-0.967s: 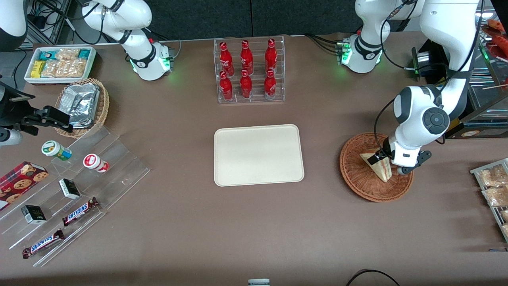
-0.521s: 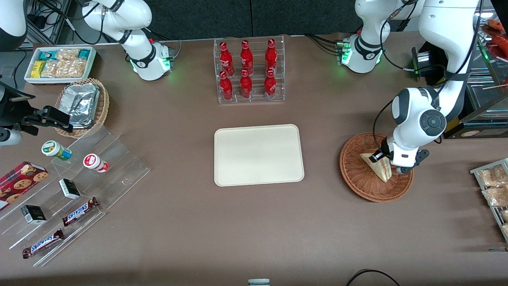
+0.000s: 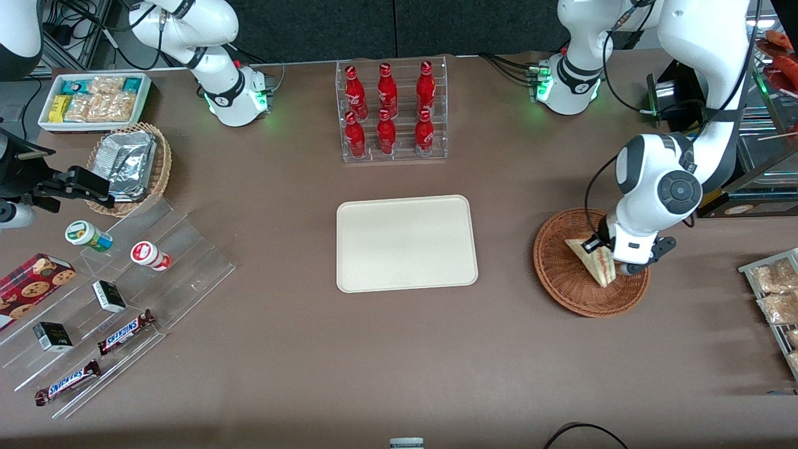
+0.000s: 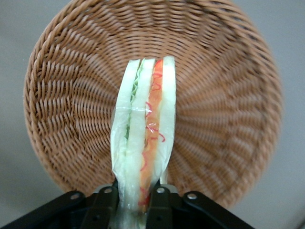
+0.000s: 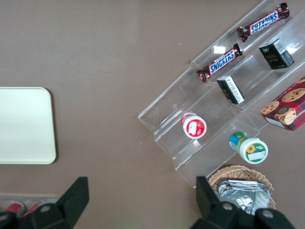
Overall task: Place sandwich from basket to tray
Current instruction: 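Lift the sandwich and carry it over the cream tray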
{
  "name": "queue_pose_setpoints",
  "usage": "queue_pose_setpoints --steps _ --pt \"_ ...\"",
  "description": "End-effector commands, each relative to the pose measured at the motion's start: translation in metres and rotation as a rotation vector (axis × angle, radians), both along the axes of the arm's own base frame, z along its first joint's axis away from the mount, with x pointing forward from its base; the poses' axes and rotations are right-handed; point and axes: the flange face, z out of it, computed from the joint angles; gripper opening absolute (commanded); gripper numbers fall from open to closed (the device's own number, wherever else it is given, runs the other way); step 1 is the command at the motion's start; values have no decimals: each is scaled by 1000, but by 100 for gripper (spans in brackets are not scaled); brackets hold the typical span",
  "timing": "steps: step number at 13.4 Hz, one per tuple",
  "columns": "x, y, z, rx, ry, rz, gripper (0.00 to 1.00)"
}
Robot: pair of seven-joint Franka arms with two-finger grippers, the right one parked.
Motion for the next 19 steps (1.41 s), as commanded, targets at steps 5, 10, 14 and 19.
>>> queue_pose_setpoints --steps 5,10,14,19 --pt "-7 -155 72 16 -31 -255 0" --pt "-15 -286 61 -17 -25 -410 0" --pt "-24 -382 24 -49 57 -467 0" --pt "-50 -437 -16 -54 81 -486 0"
